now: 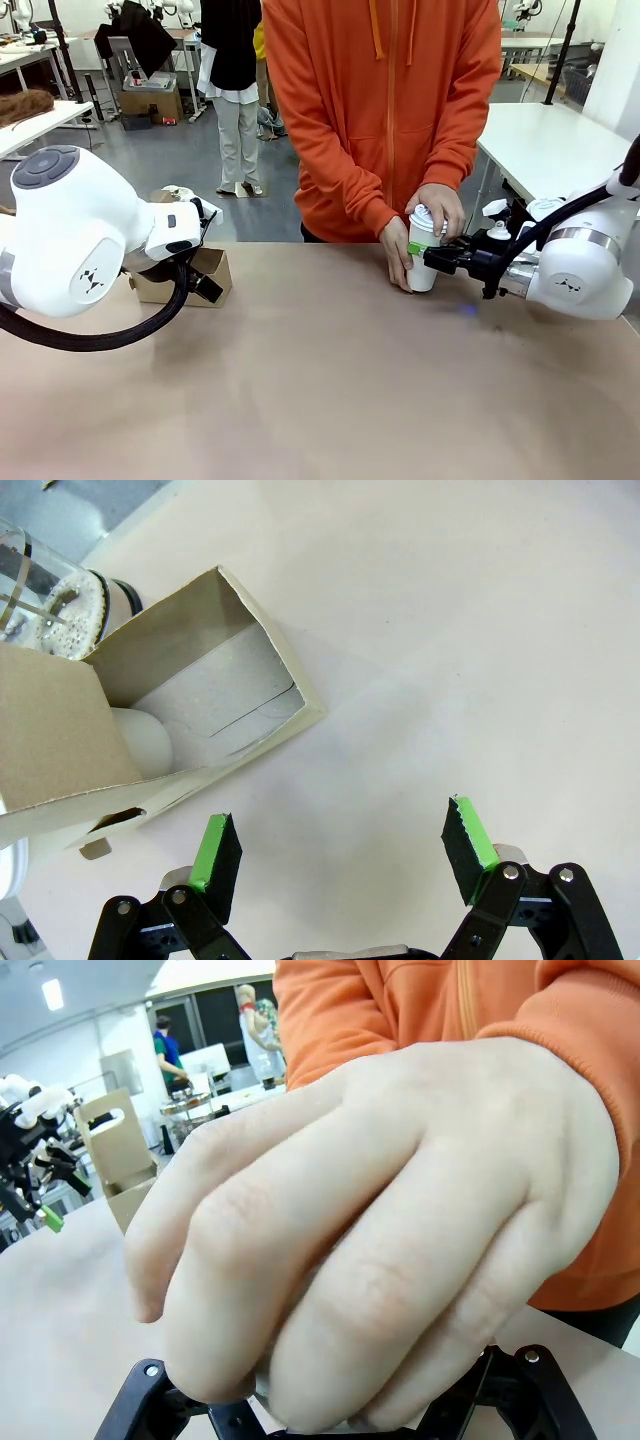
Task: Pour a drink into a cup and package it in a carrier.
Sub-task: When a person places the Paper Cup Lid on the 600 ml Paper Cup , lift the 600 ml Paper Cup.
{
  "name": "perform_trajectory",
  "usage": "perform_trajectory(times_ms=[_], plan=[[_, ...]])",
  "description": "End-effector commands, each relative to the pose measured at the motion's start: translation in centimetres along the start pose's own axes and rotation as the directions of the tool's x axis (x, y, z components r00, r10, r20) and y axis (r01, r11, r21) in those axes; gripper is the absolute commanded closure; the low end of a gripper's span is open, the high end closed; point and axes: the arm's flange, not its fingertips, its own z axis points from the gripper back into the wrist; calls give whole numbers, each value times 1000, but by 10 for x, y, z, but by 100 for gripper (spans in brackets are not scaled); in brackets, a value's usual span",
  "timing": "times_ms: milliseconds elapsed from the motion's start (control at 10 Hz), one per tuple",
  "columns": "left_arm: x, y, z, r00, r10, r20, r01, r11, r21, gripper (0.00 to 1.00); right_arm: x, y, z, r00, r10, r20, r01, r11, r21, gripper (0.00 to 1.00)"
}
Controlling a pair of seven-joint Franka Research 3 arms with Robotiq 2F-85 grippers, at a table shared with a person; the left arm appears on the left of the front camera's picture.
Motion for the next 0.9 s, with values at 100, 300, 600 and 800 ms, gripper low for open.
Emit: perform_trajectory(times_ms=[100,300,600,800], plan=[[0,0,0,1000,0,1,0,1000,-1,0,8,3,-5,1000,7,20,-7,1000,-2,20],[0,0,0,1000,0,1,0,1000,-1,0,8,3,-5,1000,7,20,-7,1000,-2,20],[0,0,0,1000,0,1,0,1000,-1,0,8,3,-5,1000,7,20,-7,1000,-2,20],[0,0,0,1000,0,1,0,1000,-1,0,8,3,-5,1000,7,20,-7,1000,-2,20]])
